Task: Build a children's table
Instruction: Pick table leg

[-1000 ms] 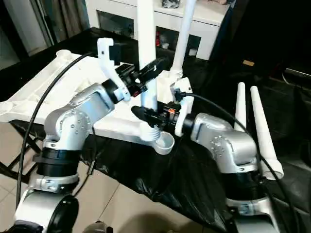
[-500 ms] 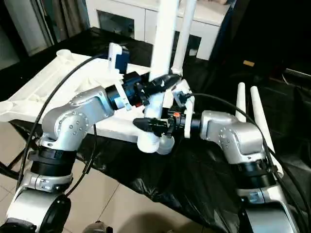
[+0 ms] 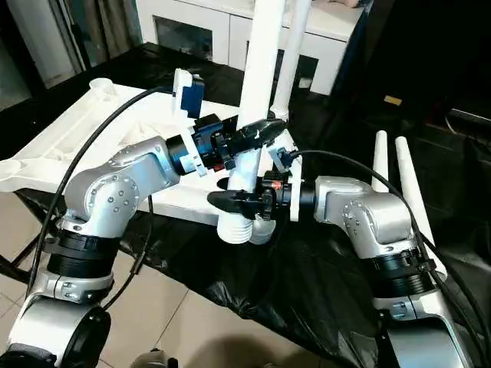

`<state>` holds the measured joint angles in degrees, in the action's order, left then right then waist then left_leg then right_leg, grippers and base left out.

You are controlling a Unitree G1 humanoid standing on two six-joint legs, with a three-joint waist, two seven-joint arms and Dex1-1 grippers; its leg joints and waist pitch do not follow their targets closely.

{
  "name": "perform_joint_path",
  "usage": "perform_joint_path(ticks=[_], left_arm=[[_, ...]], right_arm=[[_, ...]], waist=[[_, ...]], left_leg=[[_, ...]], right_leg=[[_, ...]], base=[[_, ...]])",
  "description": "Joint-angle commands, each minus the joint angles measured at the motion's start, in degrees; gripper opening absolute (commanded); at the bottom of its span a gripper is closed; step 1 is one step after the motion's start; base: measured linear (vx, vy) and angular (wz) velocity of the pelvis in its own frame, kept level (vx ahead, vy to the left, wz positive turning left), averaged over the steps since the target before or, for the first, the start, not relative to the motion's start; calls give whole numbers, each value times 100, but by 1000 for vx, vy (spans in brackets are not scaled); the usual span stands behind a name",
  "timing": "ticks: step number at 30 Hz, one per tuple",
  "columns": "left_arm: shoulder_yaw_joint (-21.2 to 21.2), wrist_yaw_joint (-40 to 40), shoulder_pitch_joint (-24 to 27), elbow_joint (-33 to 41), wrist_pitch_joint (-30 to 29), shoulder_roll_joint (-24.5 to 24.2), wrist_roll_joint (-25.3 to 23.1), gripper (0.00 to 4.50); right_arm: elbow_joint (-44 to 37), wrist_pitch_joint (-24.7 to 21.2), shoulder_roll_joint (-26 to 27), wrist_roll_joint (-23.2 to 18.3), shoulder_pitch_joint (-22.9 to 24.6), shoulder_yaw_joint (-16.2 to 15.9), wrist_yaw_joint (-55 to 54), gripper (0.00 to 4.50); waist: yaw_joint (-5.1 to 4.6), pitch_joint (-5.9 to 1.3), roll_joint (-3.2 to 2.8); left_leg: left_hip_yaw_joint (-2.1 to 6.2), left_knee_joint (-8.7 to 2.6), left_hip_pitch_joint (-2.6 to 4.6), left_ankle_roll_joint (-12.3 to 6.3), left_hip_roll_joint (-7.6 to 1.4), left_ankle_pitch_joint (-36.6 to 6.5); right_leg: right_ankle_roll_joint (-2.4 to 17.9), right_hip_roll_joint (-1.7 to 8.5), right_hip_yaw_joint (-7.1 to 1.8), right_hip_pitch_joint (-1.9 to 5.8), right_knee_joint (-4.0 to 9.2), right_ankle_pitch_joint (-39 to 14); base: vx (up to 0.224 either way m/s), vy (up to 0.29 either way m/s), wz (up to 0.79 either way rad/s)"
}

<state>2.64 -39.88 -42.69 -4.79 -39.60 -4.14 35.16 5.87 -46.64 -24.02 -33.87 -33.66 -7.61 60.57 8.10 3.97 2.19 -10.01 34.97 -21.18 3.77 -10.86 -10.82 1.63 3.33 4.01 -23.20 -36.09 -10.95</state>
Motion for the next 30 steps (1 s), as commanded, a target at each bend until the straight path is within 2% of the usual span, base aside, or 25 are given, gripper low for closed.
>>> perform_joint_path(ticks=[1, 3, 11, 12, 13, 15, 17, 19, 20, 22, 25, 26, 27, 28, 29, 30], left_arm=[[78, -135, -161, 111, -17, -4, 40, 185], [85, -145, -164, 108, -17, -12, 49, 185], [125, -201, -169, 109, 53, -7, -9, 185], [92, -131, -190, 74, 91, 32, -21, 241], [24, -72, -221, 27, 117, 85, 12, 255], [2, -158, -218, 72, 137, 94, 83, 263], [-60, -69, -175, 100, 533, 196, -33, 296], [-154, 10, -134, 103, 740, 286, -46, 299], [-212, 83, -93, 112, 896, 329, -86, 299], [-257, 222, -32, 121, 1103, 363, -198, 300], [-341, 277, 67, -85, 1412, 217, -424, 300], [-263, 129, 107, -259, 1579, 23, -613, 300], [-234, 74, 118, -299, 1611, -29, -655, 300], [-43, -181, 169, -526, 1756, -324, -913, 300], [-43, -181, 169, -526, 1756, -324, -913, 300], [190, -541, 236, -771, 1962, -636, -1155, 300]], right_arm=[[30, 14, -125, 92, -50, -52, 0, 219], [18, 15, -130, 91, -35, -64, 3, 200], [-30, 18, -105, 114, 20, -55, 17, 191], [-34, 29, -91, 104, 29, -36, -5, 191], [-48, 62, -56, 94, 45, -2, -60, 191], [-53, 162, 30, 95, 70, 97, -204, 191], [-51, 370, 253, 77, 123, 336, -549, 190], [-39, 432, 441, 43, 146, 529, -887, 190], [-43, 550, 560, 65, 170, 640, -1112, 190], [-16, 693, 687, 158, 192, 758, -1450, 190], [128, 1218, 881, 647, 280, 859, -2262, 190], [221, 1463, 919, 906, 319, 862, -2604, 190], [245, 1517, 931, 959, 326, 866, -2681, 190], [362, 1861, 938, 1262, 393, 855, -3020, 190], [362, 1861, 938, 1262, 393, 855, -3020, 190], [439, 2206, 942, 1499, 469, 841, -3230, 190]], waist=[[-6, -472, 91], [-2, -475, 78], [-3, -474, 70], [-4, -477, 66], [-5, -478, 68], [-1, -482, 62], [-3, -482, 59], [-5, -483, 59], [-15, -488, 33], [-20, -481, 45], [-35, -478, 31], [-33, -475, 21], [-43, -476, 16], [-46, -477, 15], [-46, -472, 9], [-42, -474, -11]], left_leg=[[55, -339, 32, -190, -219, -187], [56, -337, 32, -194, -218, -169], [58, -338, 27, -176, -215, -216], [59, -337, 31, -175, -218, -208], [58, -336, 29, -176, -217, -205], [59, -336, 34, -169, -219, -189], [60, -336, 27, -169, -219, -208], [64, -342, 25, -151, -220, -201], [63, -340, 32, -130, -226, -198], [62, -350, 40, -96, -225, -245], [57, -363, 50, 29, -214, -267], [56, -369, 61, 62, -209, -303], [58, -376, 57, 102, -198, -315], [59, -379, 57, 102, -193, -309], [59, -384, 59, 120, -189, -298], [65, -396, 72, 158, -188, -330]], right_leg=[[916, 490, -308, 376, 388, -715], [939, 489, -307, 376, 381, -673], [960, 487, -307, 385, 384, -667], [963, 487, -307, 384, 383, -644], [969, 485, -307, 384, 383, -630], [1000, 489, -307, 381, 376, -564], [1015, 495, -305, 382, 381, -565], [1008, 501, -306, 386, 383, -559], [1031, 500, -309, 376, 375, -507], [1011, 493, -307, 373, 386, -539], [912, 483, -309, 359, 398, -635], [859, 483, -309, 351, 406, -722], [750, 471, -311, 356, 407, -793], [702, 472, -313, 355, 421, -811], [623, 471, -313, 340, 430, -860], [543, 478, -314, 334, 437, -893]], base=[[0, 0, 0], [0, 0, 0], [0, 0, 0], [0, 0, 0], [0, 0, 0], [0, 0, 0], [0, 0, 0], [0, 0, 0], [0, 0, 0], [0, 0, 0], [0, 0, 0], [0, 0, 0], [0, 0, 0], [0, 0, 0], [0, 0, 0], [0, 0, 0]])
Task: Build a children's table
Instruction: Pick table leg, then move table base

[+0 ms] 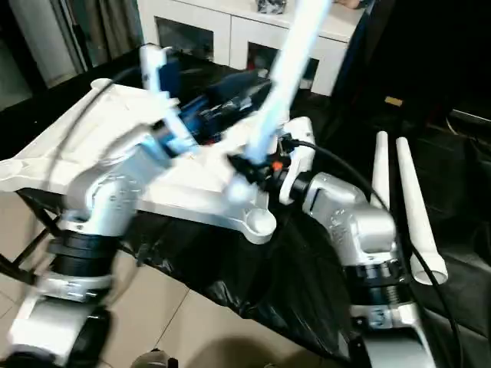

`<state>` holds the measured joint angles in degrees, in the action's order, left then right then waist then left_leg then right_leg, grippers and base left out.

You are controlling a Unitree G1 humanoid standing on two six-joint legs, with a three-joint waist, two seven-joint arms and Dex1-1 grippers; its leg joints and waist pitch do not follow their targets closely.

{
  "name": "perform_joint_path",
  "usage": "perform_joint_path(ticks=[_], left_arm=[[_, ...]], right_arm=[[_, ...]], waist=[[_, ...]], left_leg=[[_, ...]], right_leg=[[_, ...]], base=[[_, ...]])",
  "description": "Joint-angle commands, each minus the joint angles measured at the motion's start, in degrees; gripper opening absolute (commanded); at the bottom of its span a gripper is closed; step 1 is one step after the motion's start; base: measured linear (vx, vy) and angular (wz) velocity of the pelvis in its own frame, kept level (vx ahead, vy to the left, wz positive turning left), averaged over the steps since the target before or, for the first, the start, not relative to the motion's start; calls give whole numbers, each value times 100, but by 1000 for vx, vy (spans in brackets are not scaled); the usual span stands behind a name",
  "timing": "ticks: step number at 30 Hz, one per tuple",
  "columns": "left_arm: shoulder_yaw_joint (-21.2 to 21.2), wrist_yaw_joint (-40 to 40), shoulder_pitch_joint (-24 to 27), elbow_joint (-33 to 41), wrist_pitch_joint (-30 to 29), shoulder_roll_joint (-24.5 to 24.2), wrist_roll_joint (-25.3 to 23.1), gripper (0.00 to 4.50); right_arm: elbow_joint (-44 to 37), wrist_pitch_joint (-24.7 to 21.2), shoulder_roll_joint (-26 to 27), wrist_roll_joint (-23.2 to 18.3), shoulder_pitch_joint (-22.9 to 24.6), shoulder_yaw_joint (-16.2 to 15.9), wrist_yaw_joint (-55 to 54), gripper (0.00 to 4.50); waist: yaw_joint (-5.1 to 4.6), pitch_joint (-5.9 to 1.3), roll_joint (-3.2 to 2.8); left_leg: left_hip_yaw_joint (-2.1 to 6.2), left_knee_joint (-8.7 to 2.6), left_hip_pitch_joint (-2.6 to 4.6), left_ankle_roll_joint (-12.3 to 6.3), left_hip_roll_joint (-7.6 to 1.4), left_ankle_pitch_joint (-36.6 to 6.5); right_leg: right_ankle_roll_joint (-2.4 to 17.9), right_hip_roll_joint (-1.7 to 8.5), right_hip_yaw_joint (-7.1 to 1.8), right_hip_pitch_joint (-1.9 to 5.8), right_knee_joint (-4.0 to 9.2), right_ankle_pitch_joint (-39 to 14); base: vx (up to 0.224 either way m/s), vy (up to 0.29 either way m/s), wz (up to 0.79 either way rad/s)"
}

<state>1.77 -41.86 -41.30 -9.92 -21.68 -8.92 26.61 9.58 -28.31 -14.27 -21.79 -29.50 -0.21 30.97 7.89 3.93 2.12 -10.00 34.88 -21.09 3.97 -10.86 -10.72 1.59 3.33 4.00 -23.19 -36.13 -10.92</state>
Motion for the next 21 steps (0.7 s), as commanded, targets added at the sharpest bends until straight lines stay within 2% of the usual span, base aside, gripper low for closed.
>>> perform_joint_path(ticks=[1, 4, 6, 9, 11, 12, 13, 14, 15, 16, 17, 18, 21], left_arm=[[431, -528, 123, -411, 260, -337, -448, 300], [1058, -1031, 166, -966, 783, -791, -1113, 300], [1227, -1135, 171, -1131, 934, -884, -1294, 300], [1806, -1486, 135, -1998, 1540, -1124, -1929, 300], [1916, -1553, 99, -2245, 1700, -1157, -2088, 300], [2080, -1657, -10, -2743, 2018, -1194, -2366, 271], [2126, -1710, -56, -2938, 2129, -1200, -2450, 271], [2191, -1749, -103, -3122, 2277, -1216, -2550, 264], [2291, -1825, -208, -3438, 2444, -1231, -2696, 264], [2291, -1825, -208, -3438, 2444, -1231, -2696, 261], [2317, -1835, -255, -3568, 2512, -1226, -2748, 244], [2341, -1809, -328, -3764, 2651, -1211, -2824, 233], [2405, -1678, -493, -4149, 2868, -1185, -2995, 223]], right_arm=[[38, 333, -50, 299, 104, 93, -255, 190], [-12, 396, 2, 379, 240, 169, -479, 189], [-17, 490, 26, 400, 272, 187, -514, 189], [-137, 189, -16, 355, 394, 163, -483, 189], [-150, 197, -36, 363, 434, 131, -448, 189], [-170, 269, -59, 393, 527, 81, -417, 189], [-174, 295, -63, 408, 561, 69, -417, 189], [-183, 314, -69, 424, 593, 57, -414, 189], [-207, 295, -81, 452, 626, 41, -427, 189], [-207, 295, -81, 452, 626, 41, -427, 189], [-221, 290, -82, 462, 638, 37, -433, 189], [-245, 263, -79, 468, 651, 34, -452, 189], [-326, 186, -139, 535, 678, -52, -430, 189]], waist=[[-45, -473, -20], [-69, -484, -27], [-70, -487, -41], [-94, -473, -39], [-116, -470, -31], [-136, -466, -40], [-137, -465, -45], [-146, -478, -49], [-157, -477, -42], [-161, -475, -48], [-169, -483, -47], [-172, -478, -70], [-172, -478, -64]], left_leg=[[55, -388, 64, 164, -188, -368], [68, -404, 75, 115, -194, -333], [66, -401, 82, 114, -209, -369], [62, -415, 79, 113, -203, -501], [69, -422, 69, 125, -199, -556], [68, -419, 70, 119, -194, -580], [63, -421, 79, 122, -196, -618], [85, -422, 62, 140, -202, -605], [82, -423, 72, 145, -216, -612], [86, -423, 65, 143, -215, -610], [83, -417, 71, 142, -220, -612], [85, -414, 74, 130, -222, -625], [78, -408, 84, 98, -224, -649]], right_leg=[[539, 458, -321, 333, 416, -854], [581, 445, -324, 338, 383, -556], [692, 473, -326, 338, 374, -426], [739, 476, -334, 354, 391, -517], [710, 489, -339, 371, 410, -613], [698, 488, -341, 364, 431, -661], [687, 493, -343, 359, 442, -705], [712, 507, -340, 384, 417, -654], [782, 514, -337, 372, 404, -583], [804, 513, -337, 377, 406, -565], [881, 523, -338, 380, 388, -477], [941, 524, -336, 374, 386, -455], [1023, 524, -338, 380, 384, -412]], base=[[0, 0, 0], [0, 0, 0], [0, 0, 0], [0, 0, 0], [0, 0, 0], [0, 0, 0], [0, 0, 0], [0, 0, 0], [0, 0, 0], [0, 0, 0], [0, 0, 0], [0, 0, 0], [0, 0, 0]])
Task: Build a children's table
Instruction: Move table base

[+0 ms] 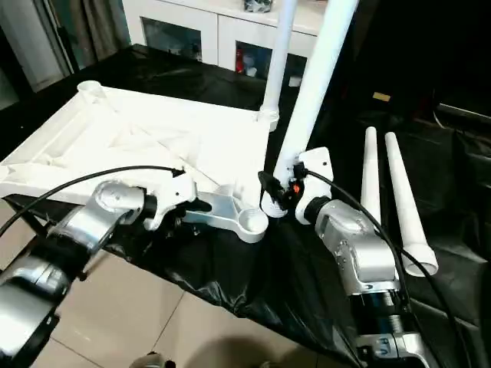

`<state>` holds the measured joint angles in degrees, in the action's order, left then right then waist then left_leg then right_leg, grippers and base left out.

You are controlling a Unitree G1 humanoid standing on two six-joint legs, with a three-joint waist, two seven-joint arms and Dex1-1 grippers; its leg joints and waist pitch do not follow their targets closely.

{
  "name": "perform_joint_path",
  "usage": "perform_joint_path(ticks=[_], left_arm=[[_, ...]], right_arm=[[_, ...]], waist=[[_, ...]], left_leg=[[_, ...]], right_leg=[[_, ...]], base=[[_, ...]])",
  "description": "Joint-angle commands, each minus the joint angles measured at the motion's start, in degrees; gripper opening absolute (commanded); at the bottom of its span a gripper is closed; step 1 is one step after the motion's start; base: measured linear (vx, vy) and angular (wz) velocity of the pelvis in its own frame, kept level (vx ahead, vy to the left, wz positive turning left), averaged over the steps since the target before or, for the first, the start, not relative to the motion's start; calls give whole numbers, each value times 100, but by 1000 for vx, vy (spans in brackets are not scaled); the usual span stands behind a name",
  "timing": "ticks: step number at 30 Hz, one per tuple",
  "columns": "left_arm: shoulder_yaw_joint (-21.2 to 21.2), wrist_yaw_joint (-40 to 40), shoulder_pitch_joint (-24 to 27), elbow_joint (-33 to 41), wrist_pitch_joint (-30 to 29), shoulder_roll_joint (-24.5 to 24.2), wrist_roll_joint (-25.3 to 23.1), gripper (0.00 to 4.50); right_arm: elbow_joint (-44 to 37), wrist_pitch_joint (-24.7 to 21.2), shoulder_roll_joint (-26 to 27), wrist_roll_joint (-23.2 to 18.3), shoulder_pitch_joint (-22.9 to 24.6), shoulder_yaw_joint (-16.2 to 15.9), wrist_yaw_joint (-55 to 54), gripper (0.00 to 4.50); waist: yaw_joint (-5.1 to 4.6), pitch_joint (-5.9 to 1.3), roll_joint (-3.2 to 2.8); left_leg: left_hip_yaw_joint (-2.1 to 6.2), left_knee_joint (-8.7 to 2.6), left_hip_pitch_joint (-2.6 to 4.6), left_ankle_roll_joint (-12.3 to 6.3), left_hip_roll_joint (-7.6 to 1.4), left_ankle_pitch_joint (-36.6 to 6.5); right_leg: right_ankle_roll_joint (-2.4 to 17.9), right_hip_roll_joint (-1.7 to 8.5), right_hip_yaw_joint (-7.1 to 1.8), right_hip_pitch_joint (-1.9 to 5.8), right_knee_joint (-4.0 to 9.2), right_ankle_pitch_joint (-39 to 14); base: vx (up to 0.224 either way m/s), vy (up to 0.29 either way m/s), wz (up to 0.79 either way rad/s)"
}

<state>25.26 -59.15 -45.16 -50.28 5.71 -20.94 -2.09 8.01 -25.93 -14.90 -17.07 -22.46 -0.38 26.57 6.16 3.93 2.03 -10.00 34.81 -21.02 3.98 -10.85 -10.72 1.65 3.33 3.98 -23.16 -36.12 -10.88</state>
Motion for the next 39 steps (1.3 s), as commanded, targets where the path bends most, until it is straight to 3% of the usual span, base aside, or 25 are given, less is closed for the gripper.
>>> perform_joint_path(ticks=[1, 4, 9, 12, 18, 20, 23, 34, 39], left_arm=[[56, 51, -108, -113, 130, 17, -125, 213], [21, -8, -250, -485, 357, 87, -173, 183], [-35, -233, -386, -860, 625, 149, -248, 144], [-49, -379, -431, -953, 642, 157, -240, 113], [-98, -1052, -508, -968, 372, 171, -73, 88], [-119, -1244, -552, -975, 259, 193, -35, 75], [-175, -1450, -620, -947, -66, 263, 56, 71], [-543, -42, -568, -957, -1185, 877, -46, 62], [-568, 179, -377, -680, -1010, 960, -85, 60]], right_arm=[[-169, -52, -76, 63, -26, -36, 10, 189], [-259, -184, -112, 172, 23, -128, -34, 189], [-239, -73, -99, 152, 22, -114, 41, 189], [-226, 0, -124, 146, -3, -127, 138, 189], [-204, 20, -253, 114, -91, -170, 384, 189], [-183, 34, -307, 131, -128, -201, 496, 189], [-111, 85, -390, 171, -204, -240, 636, 189], [11, 128, -439, 188, -355, -186, 773, 189], [17, 155, -405, 183, -312, -153, 712, 189]], waist=[[-3, -476, -48], [6, -477, -50], [27, -463, -32], [33, -469, -37], [40, -479, -26], [52, -476, -54], [59, -465, -40], [84, -473, -23], [59, -468, -18]], left_leg=[[80, -402, 74, 89, -225, -639], [78, -399, 80, 77, -237, -649], [78, -404, 89, 84, -236, -781], [83, -403, 84, 77, -240, -758], [73, -389, 71, -40, -237, -535], [76, -390, 89, -49, -250, -590], [69, -394, 92, -31, -246, -672], [77, -367, 62, -157, -226, -629], [77, -372, 59, -194, -223, -650]], right_leg=[[1026, 520, -336, 381, 379, -394], [1121, 536, -340, 378, 372, -350], [1047, 551, -341, 373, 418, -713], [1061, 555, -341, 375, 406, -654], [1220, 556, -339, 388, 356, -213], [1263, 566, -336, 375, 358, -235], [1290, 563, -336, 381, 373, -349], [1284, 561, -321, 417, 408, -496], [1180, 548, -314, 399, 447, -741]], base=[[0, 0, 0], [0, 0, 0], [0, 0, 0], [0, 0, 0], [0, 0, 0], [0, 0, 0], [0, 0, 0], [0, 0, 0], [0, 0, 0]])
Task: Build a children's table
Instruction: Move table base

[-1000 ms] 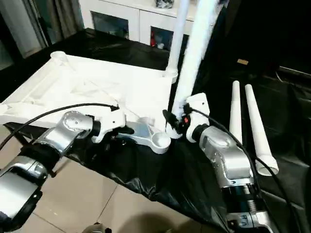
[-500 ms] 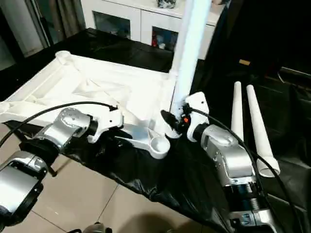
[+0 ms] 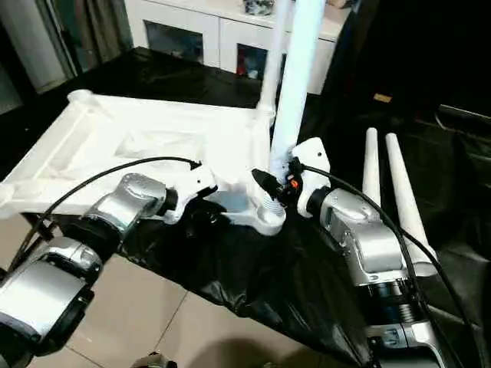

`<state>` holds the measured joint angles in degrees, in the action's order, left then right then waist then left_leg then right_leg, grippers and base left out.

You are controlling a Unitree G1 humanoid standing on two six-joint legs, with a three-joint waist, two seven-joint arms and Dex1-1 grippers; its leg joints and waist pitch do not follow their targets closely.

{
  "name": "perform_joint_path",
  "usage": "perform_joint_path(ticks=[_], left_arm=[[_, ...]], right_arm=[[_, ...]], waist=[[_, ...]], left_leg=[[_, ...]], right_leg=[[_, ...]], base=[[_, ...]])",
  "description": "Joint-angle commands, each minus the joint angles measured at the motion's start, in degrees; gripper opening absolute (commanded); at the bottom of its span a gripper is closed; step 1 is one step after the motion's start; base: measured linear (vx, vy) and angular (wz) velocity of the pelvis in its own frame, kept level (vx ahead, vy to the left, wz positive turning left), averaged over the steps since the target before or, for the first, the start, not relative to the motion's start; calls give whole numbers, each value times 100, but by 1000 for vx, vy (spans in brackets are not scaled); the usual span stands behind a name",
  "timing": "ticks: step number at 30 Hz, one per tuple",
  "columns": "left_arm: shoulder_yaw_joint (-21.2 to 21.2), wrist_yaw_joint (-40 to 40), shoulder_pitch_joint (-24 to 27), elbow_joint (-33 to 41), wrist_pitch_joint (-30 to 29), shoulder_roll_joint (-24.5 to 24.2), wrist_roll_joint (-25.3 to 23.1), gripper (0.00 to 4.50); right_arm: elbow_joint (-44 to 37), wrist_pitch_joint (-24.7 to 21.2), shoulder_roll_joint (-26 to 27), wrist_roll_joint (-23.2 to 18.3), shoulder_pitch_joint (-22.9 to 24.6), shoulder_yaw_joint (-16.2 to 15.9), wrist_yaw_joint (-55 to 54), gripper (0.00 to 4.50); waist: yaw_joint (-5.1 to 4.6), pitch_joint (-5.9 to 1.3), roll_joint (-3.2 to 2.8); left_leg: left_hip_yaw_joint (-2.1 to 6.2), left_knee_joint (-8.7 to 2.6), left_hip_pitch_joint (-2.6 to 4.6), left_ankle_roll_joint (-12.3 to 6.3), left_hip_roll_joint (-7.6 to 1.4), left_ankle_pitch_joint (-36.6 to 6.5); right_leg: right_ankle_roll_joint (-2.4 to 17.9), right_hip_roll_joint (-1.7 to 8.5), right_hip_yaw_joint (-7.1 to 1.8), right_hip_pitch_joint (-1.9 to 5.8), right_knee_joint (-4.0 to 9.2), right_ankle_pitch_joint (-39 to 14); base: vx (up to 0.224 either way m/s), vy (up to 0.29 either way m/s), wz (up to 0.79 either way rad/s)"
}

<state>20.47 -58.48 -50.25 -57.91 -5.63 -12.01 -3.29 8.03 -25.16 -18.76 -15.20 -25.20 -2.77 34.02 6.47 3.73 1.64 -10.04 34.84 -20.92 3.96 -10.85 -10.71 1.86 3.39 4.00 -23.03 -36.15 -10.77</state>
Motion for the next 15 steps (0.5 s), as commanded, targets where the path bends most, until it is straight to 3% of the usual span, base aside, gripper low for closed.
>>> perform_joint_path(ticks=[1, 2, 3, 9, 15], left_arm=[[-90, 111, 136, 88, 136, 69, 34, 60], [-106, 90, 204, 176, 344, 84, 35, 95], [-128, -37, 261, 277, 637, 94, 64, 95], [-111, -182, 214, 363, 1106, -33, 6, 170], [-110, -464, -27, 84, 1310, -148, -44, 177]], right_arm=[[16, 78, -19, -4, -38, 88, -34, 189], [33, 85, -2, -4, -40, 107, -43, 189], [60, 92, 18, -6, -52, 140, -72, 189], [94, 105, 18, -15, -69, 171, -66, 189], [86, 98, -28, -18, -49, 144, 10, 189]], waist=[[26, -449, 20], [29, -452, 17], [22, -452, 33], [55, -461, -18], [52, -455, -11]], left_leg=[[84, -377, 44, -193, -226, -657], [85, -378, 46, -195, -227, -652], [83, -382, 45, -195, -230, -657], [86, -391, 67, -164, -253, -682], [81, -394, 54, -129, -220, -701]], right_leg=[[1138, 540, -317, 386, 453, -775], [1127, 539, -316, 386, 454, -773], [1118, 535, -317, 381, 452, -754], [1159, 538, -317, 354, 429, -584], [1087, 539, -322, 372, 444, -650]], base=[[0, 0, 0], [0, 0, 0], [0, 0, 0], [0, 0, 0], [0, 0, 0]])
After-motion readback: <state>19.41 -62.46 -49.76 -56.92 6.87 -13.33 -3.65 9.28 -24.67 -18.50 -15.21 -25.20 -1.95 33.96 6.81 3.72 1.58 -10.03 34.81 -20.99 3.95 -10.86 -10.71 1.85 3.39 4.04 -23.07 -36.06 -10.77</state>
